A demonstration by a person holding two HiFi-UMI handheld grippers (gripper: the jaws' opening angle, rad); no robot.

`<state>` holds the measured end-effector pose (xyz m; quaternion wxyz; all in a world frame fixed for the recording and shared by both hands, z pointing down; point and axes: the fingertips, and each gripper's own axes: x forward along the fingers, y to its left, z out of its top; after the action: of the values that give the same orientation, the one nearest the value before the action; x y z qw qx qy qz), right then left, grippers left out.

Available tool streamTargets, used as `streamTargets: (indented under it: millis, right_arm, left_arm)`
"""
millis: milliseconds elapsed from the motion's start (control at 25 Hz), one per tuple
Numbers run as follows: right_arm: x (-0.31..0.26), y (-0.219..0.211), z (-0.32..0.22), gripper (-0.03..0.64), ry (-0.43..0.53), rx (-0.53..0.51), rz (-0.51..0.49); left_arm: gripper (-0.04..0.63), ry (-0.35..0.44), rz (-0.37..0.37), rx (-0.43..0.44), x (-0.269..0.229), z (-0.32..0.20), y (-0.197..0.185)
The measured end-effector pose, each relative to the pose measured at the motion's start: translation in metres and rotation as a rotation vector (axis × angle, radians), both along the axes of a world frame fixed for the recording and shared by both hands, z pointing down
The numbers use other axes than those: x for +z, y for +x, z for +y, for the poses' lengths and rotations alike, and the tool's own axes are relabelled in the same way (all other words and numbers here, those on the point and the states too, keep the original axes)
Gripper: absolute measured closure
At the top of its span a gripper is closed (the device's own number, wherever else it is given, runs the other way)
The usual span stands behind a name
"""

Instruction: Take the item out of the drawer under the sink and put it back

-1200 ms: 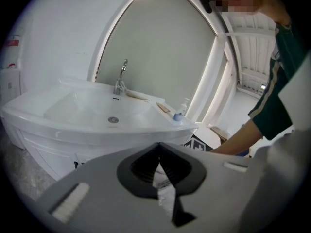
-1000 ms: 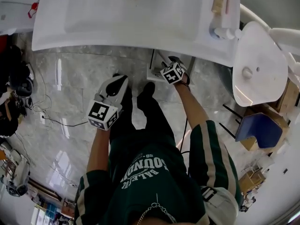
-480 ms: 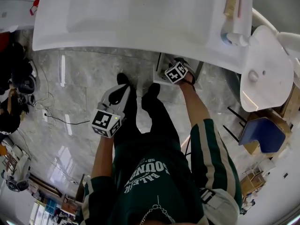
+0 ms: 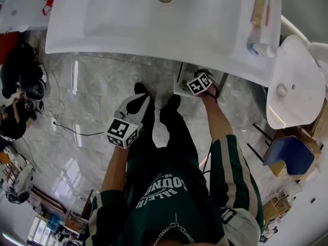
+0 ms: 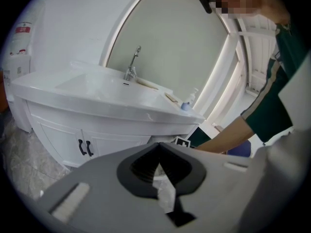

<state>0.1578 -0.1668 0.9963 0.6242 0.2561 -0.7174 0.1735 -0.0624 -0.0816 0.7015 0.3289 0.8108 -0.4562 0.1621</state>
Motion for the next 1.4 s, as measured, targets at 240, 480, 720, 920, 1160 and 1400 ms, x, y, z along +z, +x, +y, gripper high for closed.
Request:
streamTargets:
  millis: [240,480,720,920,1160,1400]
  right_arm:
    - [-0.037,0.001,-0.001,0.565,0.039,0.001,-0.029]
    - [-0.087,-0.002,0.004,0.565,0.104,-0.013,-0.07]
    - [-0.14,-0.018,0.029,0.565,0.166,-0.055,-0.115]
    - [-0.19,-0.026,0.039,0.565,0.232,-0.004,-0.188]
    - [-0.258,-0.031,0.028,0.565,0.34,0.072,-0.295]
    - [-0.327,-0.028,0.017,0.565,0.462,0.128,-0.399]
  left_arm:
    - [0.546,0.02,0.003,0.0,-0.02,-0.004,-0.005]
    - [0.546,0.029,0.019,0.022,-0.04,-0.002,0.007]
    - [0.546,0.066,0.005,0.076,-0.065,-0.011,0.017]
    - [0.546,0.11,-0.003,0.094,-0.088,-0.023,0.016]
    - [0.546,0.17,-0.007,0.09,-0.114,-0.033,0.013]
    - [0.546,0.244,-0.017,0.069,-0.148,-0.039,0.009]
